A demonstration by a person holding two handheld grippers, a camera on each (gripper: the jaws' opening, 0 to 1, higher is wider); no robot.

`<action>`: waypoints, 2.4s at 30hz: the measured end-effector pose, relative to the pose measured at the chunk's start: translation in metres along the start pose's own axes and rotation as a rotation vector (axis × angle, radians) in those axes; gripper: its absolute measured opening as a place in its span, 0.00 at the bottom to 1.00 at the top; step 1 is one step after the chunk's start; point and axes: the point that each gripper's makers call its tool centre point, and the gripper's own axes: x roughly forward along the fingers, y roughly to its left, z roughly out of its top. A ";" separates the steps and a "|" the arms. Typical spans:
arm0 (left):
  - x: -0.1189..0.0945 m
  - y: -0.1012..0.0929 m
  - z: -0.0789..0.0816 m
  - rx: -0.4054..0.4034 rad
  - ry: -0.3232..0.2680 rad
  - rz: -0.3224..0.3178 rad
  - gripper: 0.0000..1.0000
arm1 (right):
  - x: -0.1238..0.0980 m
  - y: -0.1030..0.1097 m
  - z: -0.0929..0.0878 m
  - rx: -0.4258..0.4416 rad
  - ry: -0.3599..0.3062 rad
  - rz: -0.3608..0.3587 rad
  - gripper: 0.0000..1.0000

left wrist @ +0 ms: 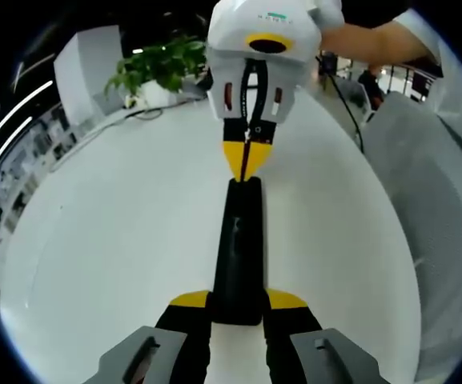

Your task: Press the specified remote control buttons in sequence, fully releasing each button before pressing the next.

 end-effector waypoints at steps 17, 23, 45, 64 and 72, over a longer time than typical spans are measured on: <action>0.000 0.000 0.000 -0.001 0.014 -0.002 0.24 | -0.012 -0.004 0.009 0.011 -0.057 -0.052 0.00; 0.001 0.000 0.000 -0.003 0.013 -0.001 0.24 | -0.012 -0.004 0.010 0.021 -0.058 -0.048 0.00; 0.001 0.000 0.000 -0.004 0.006 -0.003 0.24 | -0.002 0.003 0.012 0.027 -0.054 0.005 0.00; 0.000 0.000 0.000 -0.006 0.004 -0.001 0.24 | 0.002 0.005 0.015 0.032 -0.056 0.034 0.00; 0.000 0.000 0.000 -0.004 0.001 0.003 0.24 | 0.004 0.005 0.014 0.030 -0.022 0.056 0.00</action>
